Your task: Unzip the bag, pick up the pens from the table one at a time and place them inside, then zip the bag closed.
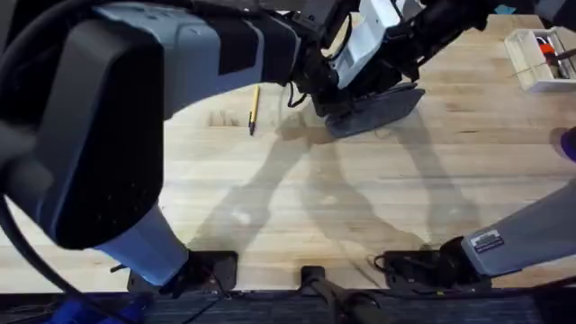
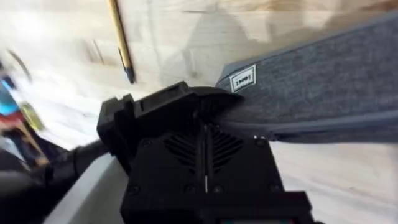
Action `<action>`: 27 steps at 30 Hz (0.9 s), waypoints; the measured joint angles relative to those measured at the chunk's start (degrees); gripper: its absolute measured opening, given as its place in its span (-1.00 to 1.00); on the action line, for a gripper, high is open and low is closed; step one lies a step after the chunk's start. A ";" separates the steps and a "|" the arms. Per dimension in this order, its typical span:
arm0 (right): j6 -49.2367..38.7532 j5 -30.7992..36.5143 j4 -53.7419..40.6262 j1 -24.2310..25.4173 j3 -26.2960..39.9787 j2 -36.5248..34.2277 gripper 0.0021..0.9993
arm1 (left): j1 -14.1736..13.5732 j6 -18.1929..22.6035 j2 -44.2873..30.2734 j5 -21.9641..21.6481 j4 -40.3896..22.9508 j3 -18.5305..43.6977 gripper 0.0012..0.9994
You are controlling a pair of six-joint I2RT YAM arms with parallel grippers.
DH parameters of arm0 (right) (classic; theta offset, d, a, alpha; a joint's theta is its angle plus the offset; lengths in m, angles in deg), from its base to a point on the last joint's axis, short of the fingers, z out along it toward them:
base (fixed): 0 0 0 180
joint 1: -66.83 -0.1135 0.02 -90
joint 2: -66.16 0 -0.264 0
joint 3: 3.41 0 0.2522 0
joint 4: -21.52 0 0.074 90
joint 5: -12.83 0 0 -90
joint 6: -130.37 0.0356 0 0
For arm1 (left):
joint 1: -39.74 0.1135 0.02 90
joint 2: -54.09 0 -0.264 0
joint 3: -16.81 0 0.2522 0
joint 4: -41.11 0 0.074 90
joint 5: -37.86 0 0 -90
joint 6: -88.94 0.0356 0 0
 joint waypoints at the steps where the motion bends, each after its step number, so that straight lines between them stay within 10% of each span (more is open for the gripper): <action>1: 1.55 0.01 0.01 0.00 0.00 0.00 -0.94 | 0.04 0.00 0.01 -0.02 0.02 0.00 -0.91; 27: 39.22 0.04 2.56 0.02 0.00 0.00 -0.94 | 0.63 -0.02 0.00 -1.62 0.96 0.00 -0.91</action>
